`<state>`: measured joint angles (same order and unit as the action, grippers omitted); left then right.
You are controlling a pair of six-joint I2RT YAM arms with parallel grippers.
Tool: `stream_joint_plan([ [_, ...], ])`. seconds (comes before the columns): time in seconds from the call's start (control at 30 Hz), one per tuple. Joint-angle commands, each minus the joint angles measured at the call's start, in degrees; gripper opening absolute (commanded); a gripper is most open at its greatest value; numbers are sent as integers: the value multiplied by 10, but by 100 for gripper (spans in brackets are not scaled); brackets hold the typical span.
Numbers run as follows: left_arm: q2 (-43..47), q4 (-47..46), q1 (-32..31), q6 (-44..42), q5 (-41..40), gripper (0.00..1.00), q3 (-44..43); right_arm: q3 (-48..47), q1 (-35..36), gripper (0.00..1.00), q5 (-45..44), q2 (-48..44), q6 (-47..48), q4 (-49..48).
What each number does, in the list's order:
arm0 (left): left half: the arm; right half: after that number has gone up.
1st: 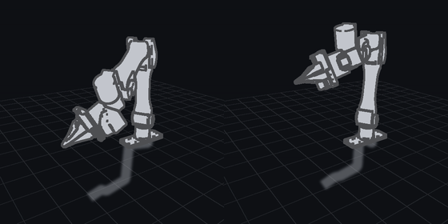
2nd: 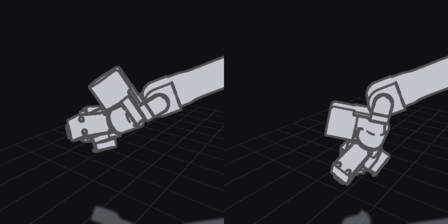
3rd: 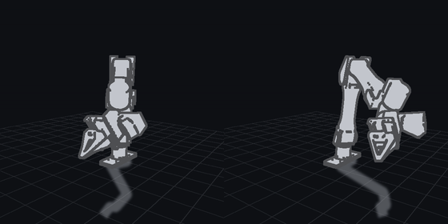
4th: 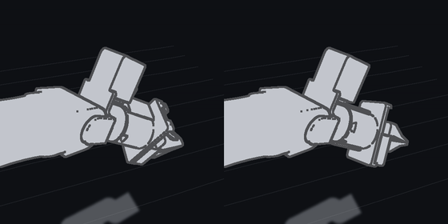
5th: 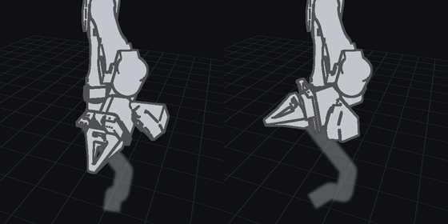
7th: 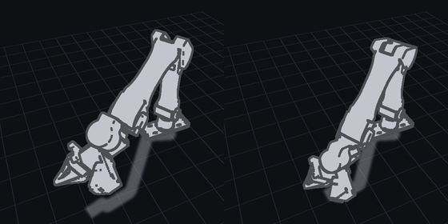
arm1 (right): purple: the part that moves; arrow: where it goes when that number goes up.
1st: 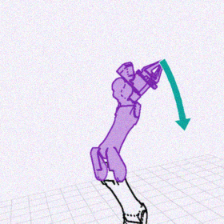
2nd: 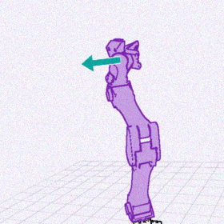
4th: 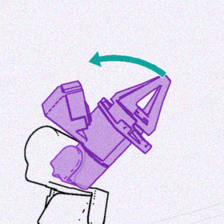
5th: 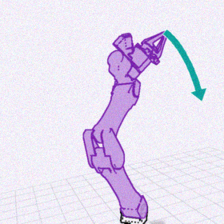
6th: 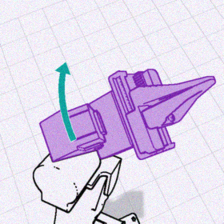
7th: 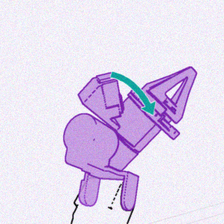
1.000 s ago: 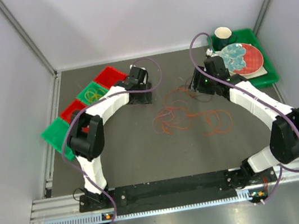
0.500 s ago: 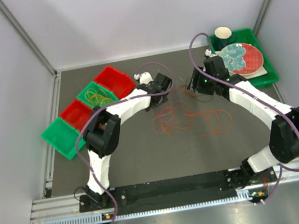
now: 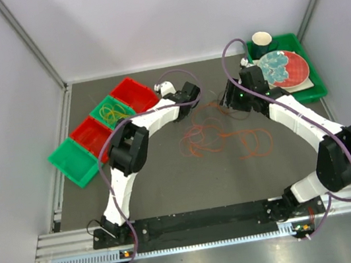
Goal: Untangle the cables
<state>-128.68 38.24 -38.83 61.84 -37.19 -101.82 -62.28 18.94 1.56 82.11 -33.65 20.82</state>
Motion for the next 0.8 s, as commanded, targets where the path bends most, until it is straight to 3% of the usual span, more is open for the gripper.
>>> stream_joint_plan([
  [0.0,-2,10,6,-22,-4,0,-31,4,-3,56,-8,-29,2,-7],
  [0.17,39,8,9,-51,0,0,-32,6,-4,56,-11,-33,0,-6],
  [0.47,218,-84,9,-216,66,0,-35,8,-3,57,-9,-27,-5,-12],
  [0.77,302,-75,15,-280,167,0,-165,-3,23,59,11,2,-8,-12],
])
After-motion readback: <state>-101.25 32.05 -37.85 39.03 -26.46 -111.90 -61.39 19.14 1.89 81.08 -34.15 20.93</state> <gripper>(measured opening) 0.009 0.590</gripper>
